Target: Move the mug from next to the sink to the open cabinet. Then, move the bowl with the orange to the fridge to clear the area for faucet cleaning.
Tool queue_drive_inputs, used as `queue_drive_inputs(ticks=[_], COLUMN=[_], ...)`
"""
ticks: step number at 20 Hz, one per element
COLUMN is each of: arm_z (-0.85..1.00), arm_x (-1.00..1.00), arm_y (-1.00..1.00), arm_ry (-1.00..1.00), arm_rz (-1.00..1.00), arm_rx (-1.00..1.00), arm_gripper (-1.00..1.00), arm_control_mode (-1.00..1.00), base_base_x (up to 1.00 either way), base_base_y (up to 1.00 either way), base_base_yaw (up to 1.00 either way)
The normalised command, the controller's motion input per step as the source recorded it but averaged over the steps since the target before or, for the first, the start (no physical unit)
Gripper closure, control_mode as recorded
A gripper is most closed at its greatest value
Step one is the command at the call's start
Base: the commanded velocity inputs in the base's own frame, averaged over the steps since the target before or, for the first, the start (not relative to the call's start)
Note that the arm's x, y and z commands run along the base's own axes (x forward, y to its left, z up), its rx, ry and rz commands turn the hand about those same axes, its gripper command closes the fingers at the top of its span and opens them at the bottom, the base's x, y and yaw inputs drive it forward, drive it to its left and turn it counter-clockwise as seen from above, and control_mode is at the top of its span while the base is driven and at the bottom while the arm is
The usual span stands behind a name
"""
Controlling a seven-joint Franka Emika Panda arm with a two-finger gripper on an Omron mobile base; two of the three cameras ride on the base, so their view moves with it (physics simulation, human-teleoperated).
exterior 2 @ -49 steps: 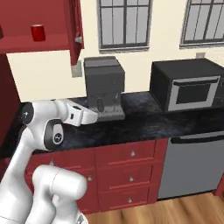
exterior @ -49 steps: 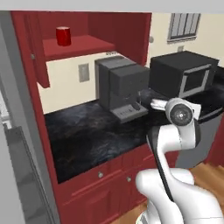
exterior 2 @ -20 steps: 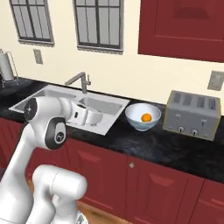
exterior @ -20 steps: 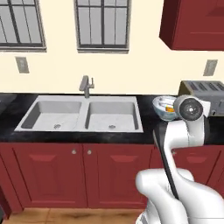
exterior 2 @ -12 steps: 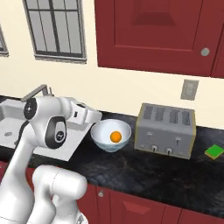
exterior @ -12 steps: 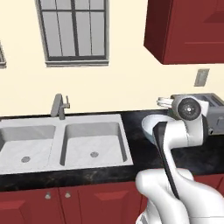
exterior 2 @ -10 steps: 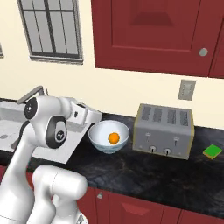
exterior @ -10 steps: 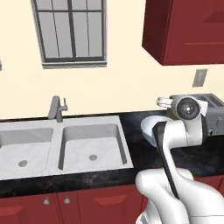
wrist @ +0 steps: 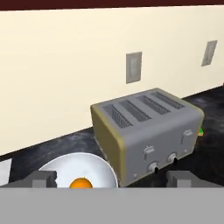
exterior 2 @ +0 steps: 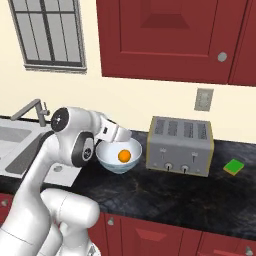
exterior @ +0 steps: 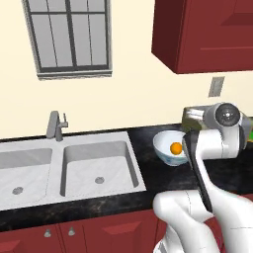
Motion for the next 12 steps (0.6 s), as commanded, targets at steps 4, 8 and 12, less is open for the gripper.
queue_drive_inputs(ticks=[4, 8, 12], arm_z=[-0.29, -0.9, -0.98], arm_x=[0.46, 0.29, -0.04], arm_y=[-0.51, -0.21, -0.09], arm_ry=[0.72, 0.73, 0.08], arm_rz=[0.04, 0.05, 0.0], arm_rx=[0.3, 0.3, 0.3], arm_gripper=[-1.0, -1.0, -1.0], arm_control_mode=[-1.0, -1.0, -1.0], base_base_x=[0.0, 0.0, 0.0], base_base_y=[0.0, 0.0, 0.0], base_base_yaw=[0.0, 0.0, 0.0])
